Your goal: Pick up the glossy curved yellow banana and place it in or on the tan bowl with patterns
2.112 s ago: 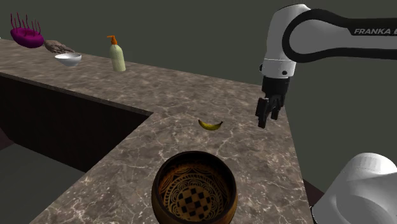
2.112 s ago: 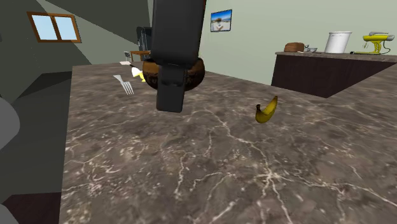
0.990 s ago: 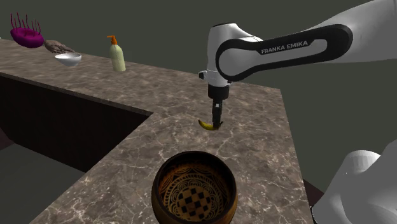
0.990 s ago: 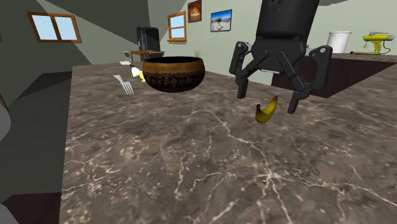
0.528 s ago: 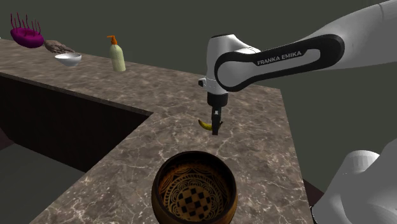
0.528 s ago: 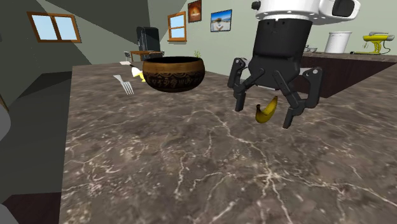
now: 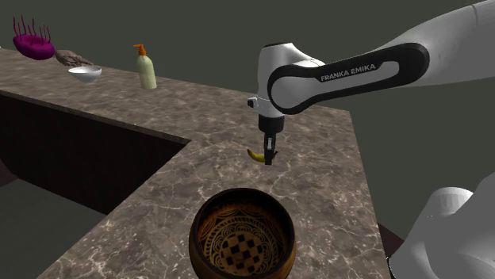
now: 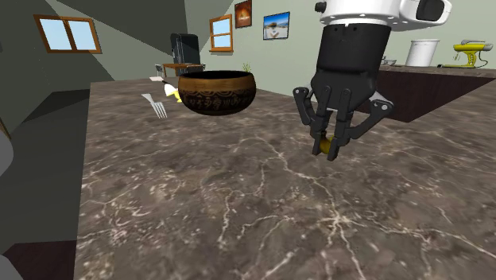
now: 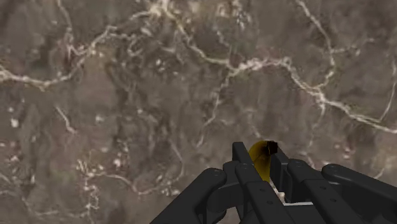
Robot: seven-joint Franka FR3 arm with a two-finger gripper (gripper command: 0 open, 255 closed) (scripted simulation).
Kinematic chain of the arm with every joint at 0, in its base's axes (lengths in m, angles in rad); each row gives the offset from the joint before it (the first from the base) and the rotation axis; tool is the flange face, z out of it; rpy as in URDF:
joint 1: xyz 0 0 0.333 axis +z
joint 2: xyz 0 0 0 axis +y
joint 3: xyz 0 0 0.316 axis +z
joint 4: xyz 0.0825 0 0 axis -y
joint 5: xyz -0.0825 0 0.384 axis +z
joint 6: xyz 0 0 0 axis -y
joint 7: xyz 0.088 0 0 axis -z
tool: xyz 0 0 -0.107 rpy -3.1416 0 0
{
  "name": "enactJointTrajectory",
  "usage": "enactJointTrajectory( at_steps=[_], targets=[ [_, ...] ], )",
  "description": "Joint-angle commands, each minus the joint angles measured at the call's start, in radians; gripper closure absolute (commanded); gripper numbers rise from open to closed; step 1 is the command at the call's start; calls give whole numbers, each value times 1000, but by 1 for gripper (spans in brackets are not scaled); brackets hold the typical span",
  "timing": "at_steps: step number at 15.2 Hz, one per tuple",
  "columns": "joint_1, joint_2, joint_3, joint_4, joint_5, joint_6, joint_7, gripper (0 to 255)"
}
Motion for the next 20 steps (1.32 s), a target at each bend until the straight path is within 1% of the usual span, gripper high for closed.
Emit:
enactJointTrajectory(
  at_steps=[1,7,20],
  targets=[
    [1,1,1,-1,1,-1,0,255],
    [1,1,1,-1,1,0,0,255],
    [0,-27,-2,147,1,-176,-1,255]
  ],
)
